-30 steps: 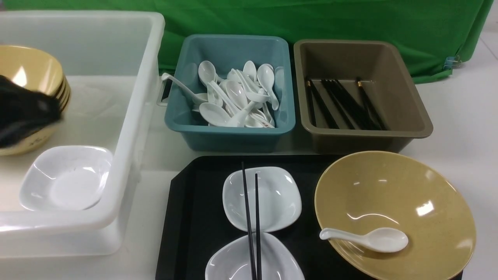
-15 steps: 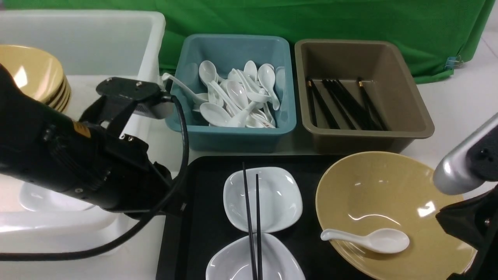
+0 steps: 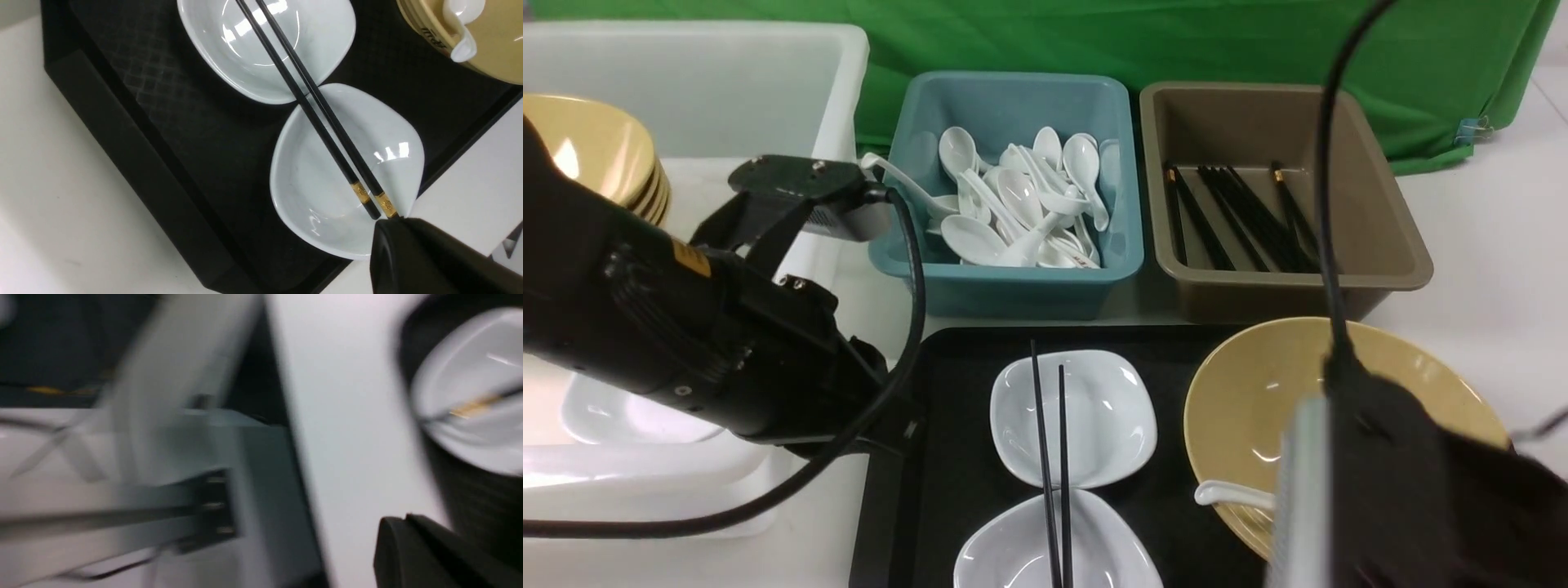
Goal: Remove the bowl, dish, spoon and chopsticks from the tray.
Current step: Use the right arm to grab the soup spoon in the middle
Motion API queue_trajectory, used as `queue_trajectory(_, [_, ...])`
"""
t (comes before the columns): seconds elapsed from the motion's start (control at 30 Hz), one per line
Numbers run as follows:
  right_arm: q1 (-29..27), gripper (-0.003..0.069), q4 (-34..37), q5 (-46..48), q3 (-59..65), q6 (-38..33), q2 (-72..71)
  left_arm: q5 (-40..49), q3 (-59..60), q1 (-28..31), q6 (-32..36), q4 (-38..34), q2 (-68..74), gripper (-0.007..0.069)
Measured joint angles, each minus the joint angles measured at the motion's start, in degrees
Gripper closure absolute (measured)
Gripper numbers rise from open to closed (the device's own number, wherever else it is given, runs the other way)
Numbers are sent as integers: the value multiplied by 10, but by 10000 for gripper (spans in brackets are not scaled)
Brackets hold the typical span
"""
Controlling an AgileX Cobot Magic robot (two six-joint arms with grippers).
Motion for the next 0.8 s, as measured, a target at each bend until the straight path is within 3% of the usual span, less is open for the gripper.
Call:
queue_trajectory(0.1, [-82,668,-94,25,-20,24,15,6,0,0,-1,-7,0,630])
queue_trajectory(0.2, [-199,668,-121,43,-36,-2,15,7,0,0,-2,-8,0,630])
queue_trajectory(0.33, [-397,668,-109,50,-39,-75,19,7,-1,0,-3,-9,0,630])
queue_trajectory(0.43, [-564,668,-38,56,-39,-158,39,8,-1,0,-3,-9,0,630])
queue_trajectory(0.47, [-589,665,0,56,-37,-179,44,8,-1,0,-3,-9,0,630])
queue_trajectory(0.53, [-619,635,86,55,-18,-257,54,8,-1,0,-3,-9,0,630])
queue_trajectory(0.57, [-619,635,92,54,-18,-264,55,8,-1,0,-3,-9,0,630])
queue_trajectory(0.6, [-613,592,126,53,3,-313,59,8,-1,0,-3,-9,0,630])
queue_trajectory(0.67, [-597,529,137,39,27,-344,64,8,-1,0,-2,-9,0,630])
queue_trajectory(0.73, [-552,375,135,-21,77,-391,76,6,-1,0,1,-9,0,630])
queue_trajectory(0.8, [-532,327,131,-46,94,-408,83,5,-1,0,1,-9,0,630])
